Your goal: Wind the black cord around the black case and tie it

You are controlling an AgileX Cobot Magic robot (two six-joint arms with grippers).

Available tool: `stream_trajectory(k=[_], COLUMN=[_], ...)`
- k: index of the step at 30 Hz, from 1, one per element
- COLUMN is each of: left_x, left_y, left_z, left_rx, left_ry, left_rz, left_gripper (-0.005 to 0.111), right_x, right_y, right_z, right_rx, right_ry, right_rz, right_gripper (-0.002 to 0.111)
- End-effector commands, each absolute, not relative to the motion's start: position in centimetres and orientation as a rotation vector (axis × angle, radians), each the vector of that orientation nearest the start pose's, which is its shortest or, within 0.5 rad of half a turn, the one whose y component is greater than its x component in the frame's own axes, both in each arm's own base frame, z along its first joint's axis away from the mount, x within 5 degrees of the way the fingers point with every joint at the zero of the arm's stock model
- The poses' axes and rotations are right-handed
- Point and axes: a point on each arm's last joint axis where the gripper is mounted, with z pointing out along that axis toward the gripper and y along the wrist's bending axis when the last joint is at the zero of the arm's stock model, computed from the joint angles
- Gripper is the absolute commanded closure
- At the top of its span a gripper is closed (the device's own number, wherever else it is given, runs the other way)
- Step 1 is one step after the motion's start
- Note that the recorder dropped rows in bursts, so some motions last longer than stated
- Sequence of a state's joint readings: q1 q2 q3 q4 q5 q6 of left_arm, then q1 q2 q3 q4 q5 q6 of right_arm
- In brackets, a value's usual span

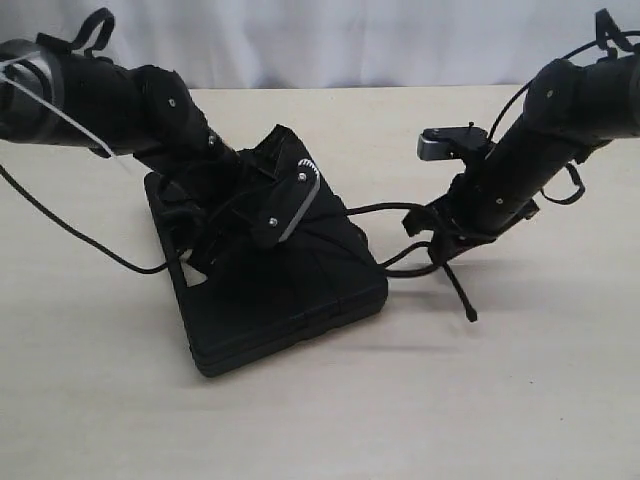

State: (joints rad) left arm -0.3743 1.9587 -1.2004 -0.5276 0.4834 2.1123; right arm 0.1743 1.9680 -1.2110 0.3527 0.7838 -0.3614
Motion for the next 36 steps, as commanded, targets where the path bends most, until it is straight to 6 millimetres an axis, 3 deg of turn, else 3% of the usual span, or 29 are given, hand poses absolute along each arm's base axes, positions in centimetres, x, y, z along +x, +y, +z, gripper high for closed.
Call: stream_trajectory(k=[1, 6, 12, 17, 26, 36], left_x=[35.5, 36.3, 37.4, 37.2, 37.5, 38.0], left_y=[-16.7, -16.9, -17.1, -18.3, -18.9, -19.0], left_z=[15.6, 17.8, 18.8, 19.1, 19.8, 18.7], left_rx=[2.441, 2.38, 2.248, 2.223, 2.141, 2.128], left_ry=[1.104, 0.987, 0.957, 0.903, 0.867, 0.869], left_rz=[0.287, 0.503, 0.665, 0.699, 0.783, 0.805], left_gripper=[0.107, 0.107, 0.107, 0.107, 0.107, 0.107], right_x=[36.5, 38.0, 38.4, 38.9, 38.3, 37.2], right_y=[8.4, 5.6, 6.0, 6.1, 6.6, 7.1], right_z=[15.1, 16.0, 17.1, 17.3, 17.5, 17.7], right_rx=[-0.201, 0.221, 0.282, 0.369, 0.271, 0.078], right_ry=[2.909, 2.774, 2.658, 2.594, 2.625, 2.679], right_rz=[0.558, 0.828, 1.071, 1.109, 1.197, 1.277], right_gripper=[0.104, 0.104, 0.104, 0.104, 0.104, 0.104])
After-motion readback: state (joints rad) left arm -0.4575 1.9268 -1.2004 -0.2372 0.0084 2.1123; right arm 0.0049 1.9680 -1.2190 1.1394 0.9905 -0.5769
